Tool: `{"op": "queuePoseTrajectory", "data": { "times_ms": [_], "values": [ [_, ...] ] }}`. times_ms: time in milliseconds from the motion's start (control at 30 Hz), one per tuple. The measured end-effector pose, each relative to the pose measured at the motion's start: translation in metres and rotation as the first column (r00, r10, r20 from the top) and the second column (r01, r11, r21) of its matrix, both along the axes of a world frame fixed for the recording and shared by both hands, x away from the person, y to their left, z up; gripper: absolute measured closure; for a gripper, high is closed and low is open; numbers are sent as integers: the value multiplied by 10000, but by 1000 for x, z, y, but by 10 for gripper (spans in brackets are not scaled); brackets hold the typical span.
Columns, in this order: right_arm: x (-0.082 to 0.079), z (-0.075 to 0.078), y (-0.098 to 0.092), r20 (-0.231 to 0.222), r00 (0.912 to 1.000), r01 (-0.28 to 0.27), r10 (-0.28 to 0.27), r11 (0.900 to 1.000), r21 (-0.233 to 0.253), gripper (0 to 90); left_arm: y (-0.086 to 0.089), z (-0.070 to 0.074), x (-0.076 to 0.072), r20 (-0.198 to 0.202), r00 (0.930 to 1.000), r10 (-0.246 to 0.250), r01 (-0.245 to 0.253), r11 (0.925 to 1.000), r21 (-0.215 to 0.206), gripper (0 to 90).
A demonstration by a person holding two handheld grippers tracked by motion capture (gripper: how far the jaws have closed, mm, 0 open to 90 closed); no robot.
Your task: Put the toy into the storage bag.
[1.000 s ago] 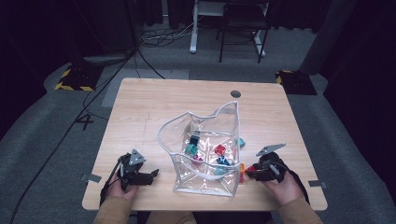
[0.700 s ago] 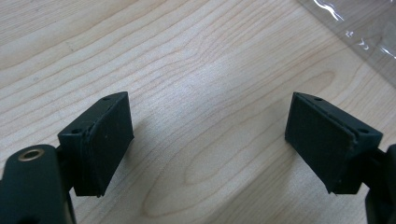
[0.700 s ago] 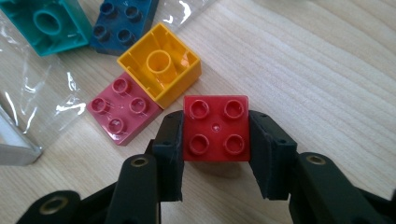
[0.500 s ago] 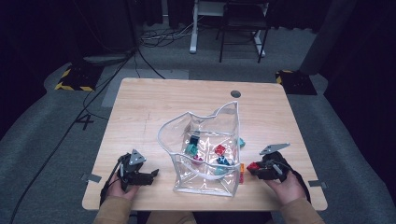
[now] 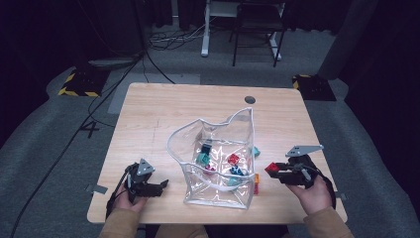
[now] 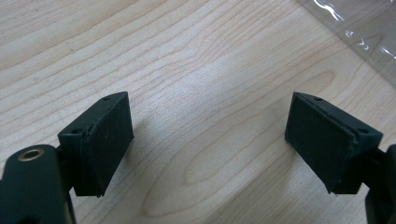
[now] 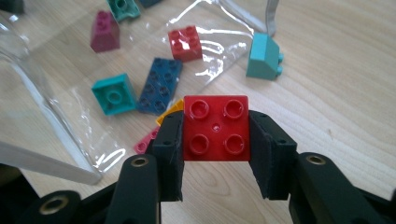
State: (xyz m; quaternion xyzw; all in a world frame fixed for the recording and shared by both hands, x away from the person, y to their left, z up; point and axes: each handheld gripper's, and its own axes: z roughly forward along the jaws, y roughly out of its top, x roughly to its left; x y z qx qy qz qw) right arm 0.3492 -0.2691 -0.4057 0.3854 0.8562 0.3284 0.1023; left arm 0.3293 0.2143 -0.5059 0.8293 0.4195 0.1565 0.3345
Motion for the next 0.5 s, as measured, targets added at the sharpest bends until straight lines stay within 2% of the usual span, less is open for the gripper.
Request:
{"op": "queuePoseTrajectory", "data": {
  "times_ms": [100,233,500],
  "values": [
    [-1,5,-1,78,10000,-27,26,9999,165,586,0,0,0,-2,10000,-3,3,10000,0,155],
    [-4,22,0,354,9992,-216,196,9980,587,586,0,0,0,-2,10000,-1,1,10000,-10,155],
    [-5,43,1,573,9975,-479,420,9932,1060,586,0,0,0,6,10000,5,-5,10000,-14,155]
  ]
}}
